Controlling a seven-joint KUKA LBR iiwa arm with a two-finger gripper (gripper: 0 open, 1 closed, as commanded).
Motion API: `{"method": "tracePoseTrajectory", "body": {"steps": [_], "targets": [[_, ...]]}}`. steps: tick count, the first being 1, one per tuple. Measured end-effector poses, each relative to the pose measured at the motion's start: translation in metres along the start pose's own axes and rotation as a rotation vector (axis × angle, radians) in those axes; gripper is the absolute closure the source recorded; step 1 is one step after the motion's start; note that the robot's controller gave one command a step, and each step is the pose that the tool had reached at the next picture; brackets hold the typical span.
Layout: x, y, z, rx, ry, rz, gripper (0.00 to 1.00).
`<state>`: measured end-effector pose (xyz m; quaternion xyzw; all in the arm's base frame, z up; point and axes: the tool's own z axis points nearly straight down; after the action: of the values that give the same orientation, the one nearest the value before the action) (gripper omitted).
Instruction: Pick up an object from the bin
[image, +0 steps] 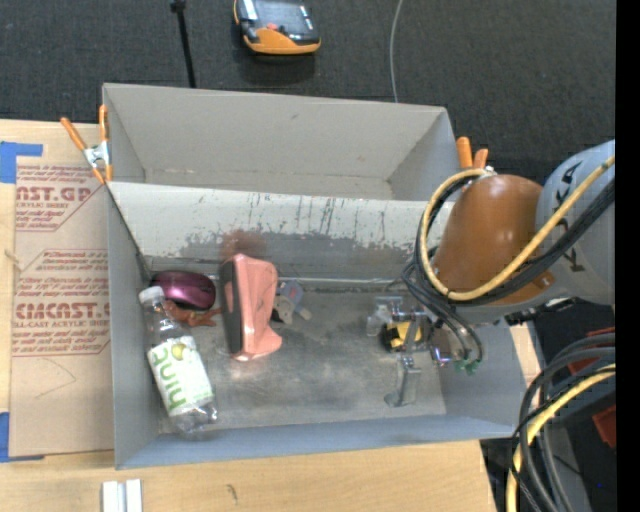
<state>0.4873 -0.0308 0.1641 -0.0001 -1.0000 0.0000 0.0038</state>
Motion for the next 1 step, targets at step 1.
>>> {"method": "tracePoseTrajectory", "body": {"steps": [1], "targets": [[-0.0018, 0.0001, -0.0044, 0.0, -0.008, -0.001, 0.0]]}}
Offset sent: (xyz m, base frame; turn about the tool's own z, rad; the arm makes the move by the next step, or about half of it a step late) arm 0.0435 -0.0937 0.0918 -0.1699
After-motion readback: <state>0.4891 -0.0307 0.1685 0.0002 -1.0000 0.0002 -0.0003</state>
